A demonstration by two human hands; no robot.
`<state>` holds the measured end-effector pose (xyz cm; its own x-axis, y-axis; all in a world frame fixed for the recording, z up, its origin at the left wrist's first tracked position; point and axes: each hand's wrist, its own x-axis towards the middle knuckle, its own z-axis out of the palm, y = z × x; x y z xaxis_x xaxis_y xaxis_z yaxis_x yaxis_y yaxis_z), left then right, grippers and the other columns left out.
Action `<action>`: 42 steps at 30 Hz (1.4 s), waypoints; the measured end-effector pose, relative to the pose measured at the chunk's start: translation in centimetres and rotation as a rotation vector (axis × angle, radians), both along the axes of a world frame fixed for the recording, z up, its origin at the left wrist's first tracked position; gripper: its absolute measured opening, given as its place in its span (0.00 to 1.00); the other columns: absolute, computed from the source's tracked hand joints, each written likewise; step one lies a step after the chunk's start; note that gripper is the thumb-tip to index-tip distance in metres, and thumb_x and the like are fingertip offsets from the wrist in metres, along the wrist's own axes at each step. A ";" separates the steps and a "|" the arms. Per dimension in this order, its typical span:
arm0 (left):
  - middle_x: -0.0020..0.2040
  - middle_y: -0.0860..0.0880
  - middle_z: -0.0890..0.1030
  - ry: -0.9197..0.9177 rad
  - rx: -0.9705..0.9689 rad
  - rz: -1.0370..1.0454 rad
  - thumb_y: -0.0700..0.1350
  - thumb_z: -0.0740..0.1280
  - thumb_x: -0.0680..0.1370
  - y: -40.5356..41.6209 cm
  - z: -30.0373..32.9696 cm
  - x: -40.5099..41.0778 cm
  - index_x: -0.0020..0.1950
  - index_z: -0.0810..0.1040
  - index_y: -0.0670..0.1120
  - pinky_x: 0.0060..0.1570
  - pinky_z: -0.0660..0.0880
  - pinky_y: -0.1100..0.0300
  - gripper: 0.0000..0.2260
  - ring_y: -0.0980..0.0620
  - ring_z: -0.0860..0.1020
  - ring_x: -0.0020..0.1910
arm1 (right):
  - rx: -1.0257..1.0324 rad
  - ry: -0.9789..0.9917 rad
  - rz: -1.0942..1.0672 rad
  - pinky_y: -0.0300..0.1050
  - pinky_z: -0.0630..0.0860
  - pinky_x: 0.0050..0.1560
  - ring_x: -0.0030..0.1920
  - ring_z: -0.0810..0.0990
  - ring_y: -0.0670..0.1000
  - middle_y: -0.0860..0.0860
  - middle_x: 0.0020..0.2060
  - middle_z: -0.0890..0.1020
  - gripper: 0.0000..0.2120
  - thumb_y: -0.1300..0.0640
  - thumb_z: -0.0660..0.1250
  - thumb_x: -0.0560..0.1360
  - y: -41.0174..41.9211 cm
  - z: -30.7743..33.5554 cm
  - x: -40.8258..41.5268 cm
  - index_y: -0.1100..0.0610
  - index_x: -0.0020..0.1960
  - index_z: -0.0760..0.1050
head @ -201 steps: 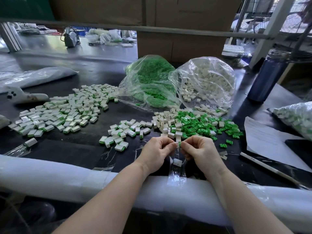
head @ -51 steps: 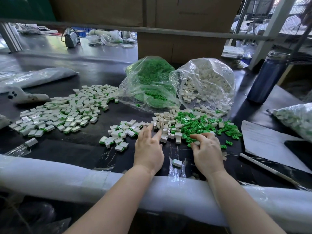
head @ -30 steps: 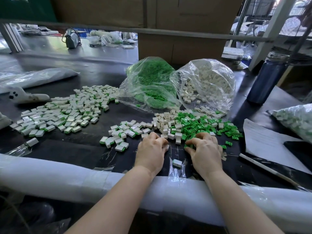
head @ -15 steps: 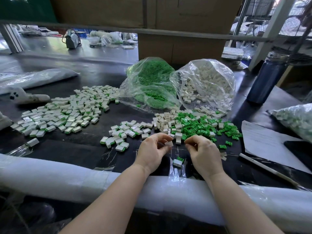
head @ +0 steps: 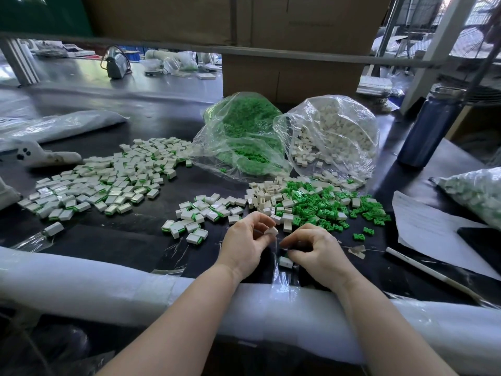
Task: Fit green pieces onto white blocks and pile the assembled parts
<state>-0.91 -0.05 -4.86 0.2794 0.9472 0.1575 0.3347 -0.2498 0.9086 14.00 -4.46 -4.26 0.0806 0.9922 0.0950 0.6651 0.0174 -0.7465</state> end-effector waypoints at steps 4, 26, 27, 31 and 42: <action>0.42 0.49 0.80 -0.008 0.000 -0.002 0.41 0.70 0.74 0.1 -0.1 0.0 0.42 0.75 0.54 0.47 0.75 0.65 0.08 0.53 0.78 0.43 | 0.015 -0.035 -0.037 0.49 0.72 0.57 0.49 0.76 0.50 0.44 0.41 0.77 0.06 0.61 0.72 0.71 0.2 -0.3 0.2 0.50 0.42 0.82; 0.43 0.49 0.80 0.004 -0.010 -0.009 0.42 0.69 0.75 0.0 -0.1 0.0 0.42 0.75 0.54 0.49 0.76 0.63 0.07 0.52 0.78 0.44 | -0.078 0.006 -0.074 0.47 0.75 0.52 0.45 0.77 0.49 0.44 0.41 0.79 0.14 0.66 0.65 0.65 0.0 0.3 0.3 0.47 0.35 0.79; 0.43 0.49 0.80 0.002 -0.011 -0.008 0.42 0.69 0.75 0.0 -0.1 0.0 0.43 0.75 0.54 0.49 0.76 0.63 0.07 0.52 0.79 0.44 | -0.091 -0.010 -0.056 0.48 0.74 0.54 0.46 0.77 0.48 0.43 0.41 0.78 0.13 0.65 0.67 0.66 -0.1 0.3 0.3 0.46 0.36 0.80; 0.42 0.50 0.79 -0.013 -0.010 -0.010 0.41 0.69 0.75 -0.1 0.0 -0.1 0.41 0.74 0.55 0.49 0.77 0.60 0.09 0.51 0.79 0.43 | -0.054 -0.019 -0.042 0.52 0.71 0.59 0.49 0.77 0.48 0.42 0.42 0.78 0.10 0.60 0.73 0.68 -0.1 0.1 0.3 0.45 0.35 0.79; 0.40 0.52 0.78 -0.057 -0.014 -0.095 0.42 0.68 0.76 -0.1 -0.2 0.1 0.50 0.79 0.56 0.49 0.75 0.64 0.08 0.57 0.75 0.39 | 0.154 0.175 -0.133 0.38 0.76 0.45 0.41 0.79 0.48 0.49 0.37 0.81 0.07 0.66 0.68 0.73 0.2 -0.3 0.8 0.55 0.41 0.77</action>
<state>-0.82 -0.11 -5.09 0.3588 0.9192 0.1624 0.2577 -0.2647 0.9293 14.80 -4.23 -4.61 0.2379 0.9467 0.2170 0.5299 0.0607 -0.8459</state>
